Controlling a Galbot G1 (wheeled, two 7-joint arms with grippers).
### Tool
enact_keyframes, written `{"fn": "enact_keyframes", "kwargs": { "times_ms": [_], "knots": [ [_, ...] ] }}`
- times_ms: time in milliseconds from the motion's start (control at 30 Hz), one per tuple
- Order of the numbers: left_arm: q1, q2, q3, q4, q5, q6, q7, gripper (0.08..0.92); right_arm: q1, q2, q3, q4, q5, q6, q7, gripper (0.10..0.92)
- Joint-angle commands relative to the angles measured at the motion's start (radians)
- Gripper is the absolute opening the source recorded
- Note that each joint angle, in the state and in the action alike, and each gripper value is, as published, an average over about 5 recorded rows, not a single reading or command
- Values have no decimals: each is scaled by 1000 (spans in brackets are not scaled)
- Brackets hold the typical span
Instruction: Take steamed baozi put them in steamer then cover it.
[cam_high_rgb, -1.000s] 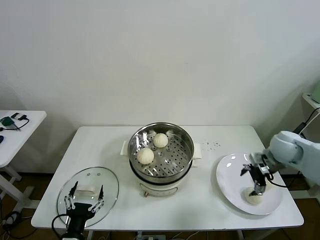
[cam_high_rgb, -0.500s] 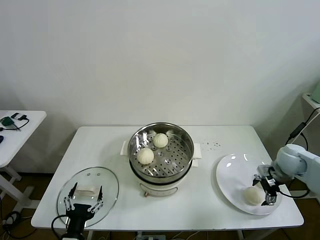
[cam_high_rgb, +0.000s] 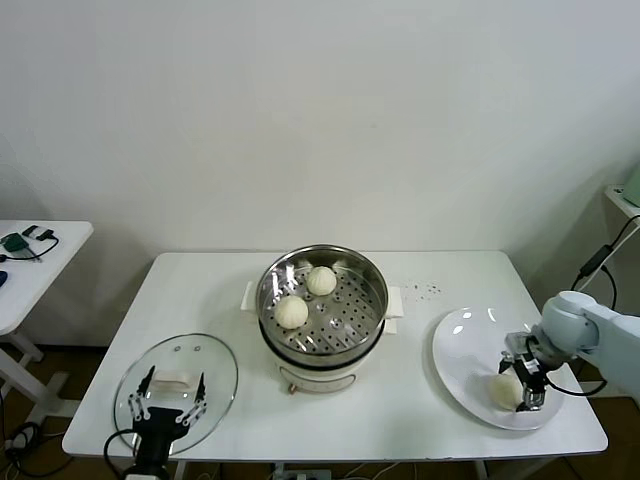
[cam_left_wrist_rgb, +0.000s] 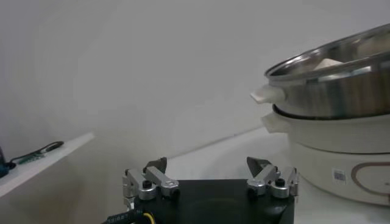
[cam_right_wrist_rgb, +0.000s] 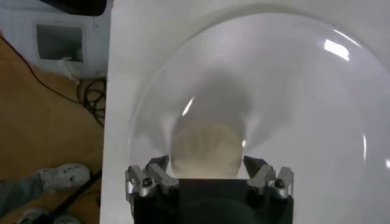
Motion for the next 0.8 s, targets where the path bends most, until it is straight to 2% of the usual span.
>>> {"fn": "enact_keyframes", "kwargs": {
  "times_ms": [33, 200, 333, 567, 700, 800],
  "knots": [
    [-2, 0, 1, 1, 2, 0, 0, 823, 21, 4, -11, -4, 3, 3, -1, 676],
    [2, 2, 0, -2, 0, -1, 0, 823, 148, 6, -98, -8, 30, 61, -5, 655],
    [8, 4, 0, -4, -1, -2, 0, 823, 407, 56, -276, -15, 39, 204, -23, 653],
    [18, 1, 4, -11, 2, -2, 0, 823, 862, 278, -540, -45, 49, 538, -78, 653],
    [27, 2, 3, -13, 1, -3, 0, 823, 1014, 415, -612, -39, 46, 708, -105, 658],
    [30, 2, 4, -11, 0, -4, 0, 823, 1055, 489, -600, -26, 37, 769, -116, 661]
  ]
}}
